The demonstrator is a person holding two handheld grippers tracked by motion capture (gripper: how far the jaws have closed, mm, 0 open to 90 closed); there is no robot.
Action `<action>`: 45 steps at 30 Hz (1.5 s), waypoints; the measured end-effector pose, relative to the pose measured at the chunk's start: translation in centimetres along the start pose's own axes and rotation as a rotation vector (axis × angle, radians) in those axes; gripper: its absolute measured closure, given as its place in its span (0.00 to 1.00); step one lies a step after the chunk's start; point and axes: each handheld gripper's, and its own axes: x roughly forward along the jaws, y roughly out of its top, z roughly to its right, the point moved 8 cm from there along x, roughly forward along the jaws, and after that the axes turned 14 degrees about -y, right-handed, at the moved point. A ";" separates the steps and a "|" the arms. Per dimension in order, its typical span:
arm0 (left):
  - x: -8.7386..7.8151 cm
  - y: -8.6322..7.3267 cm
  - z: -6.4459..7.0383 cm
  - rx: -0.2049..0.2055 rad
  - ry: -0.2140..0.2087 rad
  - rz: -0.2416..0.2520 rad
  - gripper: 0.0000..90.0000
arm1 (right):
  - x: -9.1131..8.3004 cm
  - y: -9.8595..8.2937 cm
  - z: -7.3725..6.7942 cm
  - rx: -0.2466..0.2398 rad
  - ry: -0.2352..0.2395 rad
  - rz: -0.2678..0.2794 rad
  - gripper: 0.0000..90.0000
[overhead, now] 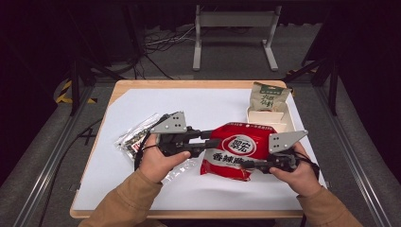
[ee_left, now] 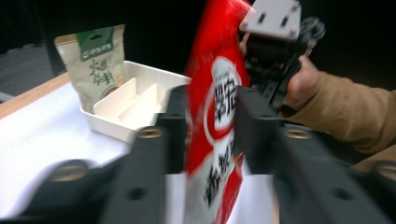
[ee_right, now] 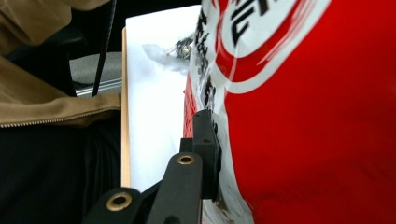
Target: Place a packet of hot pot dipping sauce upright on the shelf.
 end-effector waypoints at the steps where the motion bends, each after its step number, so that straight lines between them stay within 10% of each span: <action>1: -0.1 -0.1 0.1 0.003 0.003 0.001 0.64 | -0.3 0.2 0.2 0.004 -0.003 0.001 0.95; 27: -4.5 -6.0 -2.5 -0.069 0.188 -0.130 0.39 | -4.6 3.6 5.6 0.097 -0.077 -0.025 0.95; 45: -9.2 -9.5 -4.0 -0.114 0.327 -0.175 0.28 | -6.2 4.4 10.7 0.083 -0.220 -0.057 0.95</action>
